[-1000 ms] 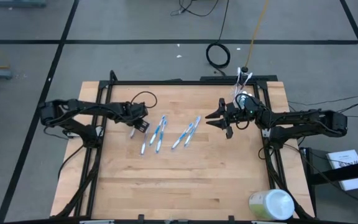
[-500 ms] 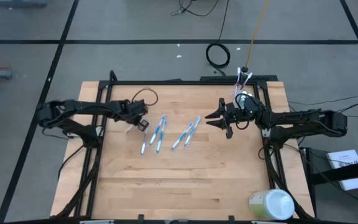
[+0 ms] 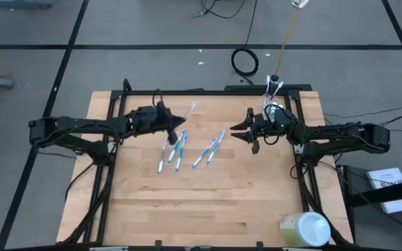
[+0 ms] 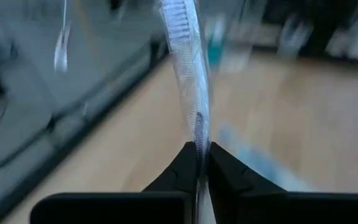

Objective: Pick & Place toothbrushing station
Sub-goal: Put the violet toothbrush into the left of the transparent organizer

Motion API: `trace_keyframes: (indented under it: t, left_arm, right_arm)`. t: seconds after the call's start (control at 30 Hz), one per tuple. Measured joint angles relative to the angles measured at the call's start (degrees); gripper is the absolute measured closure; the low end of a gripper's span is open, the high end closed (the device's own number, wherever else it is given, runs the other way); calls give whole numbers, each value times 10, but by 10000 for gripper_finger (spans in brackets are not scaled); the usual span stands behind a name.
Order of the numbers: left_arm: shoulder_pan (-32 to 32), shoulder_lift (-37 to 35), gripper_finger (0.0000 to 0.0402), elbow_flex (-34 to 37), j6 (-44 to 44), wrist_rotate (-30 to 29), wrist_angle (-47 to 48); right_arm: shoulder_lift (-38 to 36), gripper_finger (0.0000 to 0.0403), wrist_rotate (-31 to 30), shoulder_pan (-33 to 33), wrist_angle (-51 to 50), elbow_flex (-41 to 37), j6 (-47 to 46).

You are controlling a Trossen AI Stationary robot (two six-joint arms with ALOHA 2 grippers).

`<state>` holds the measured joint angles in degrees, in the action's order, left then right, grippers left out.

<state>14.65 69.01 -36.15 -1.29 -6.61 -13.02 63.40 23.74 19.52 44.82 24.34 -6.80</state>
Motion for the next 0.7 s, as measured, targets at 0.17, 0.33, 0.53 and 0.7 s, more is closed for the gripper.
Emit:
trace_keyframes:
  t: [0.17,0.33,0.53,0.7]
  left_arm:
    - [-8,61,391,6,10,90,-152]
    - [-25,130,381,4,11,111,-275]
    - [-44,187,392,-21,24,112,-318]
    - [-59,220,380,-62,32,121,-317]
  right_arm:
    - [7,293,-43,-23,40,0,0]
    - [28,293,-48,-47,110,0,5]
    - [54,288,-127,-62,123,0,26]
    - [87,270,-132,-61,169,1,14]
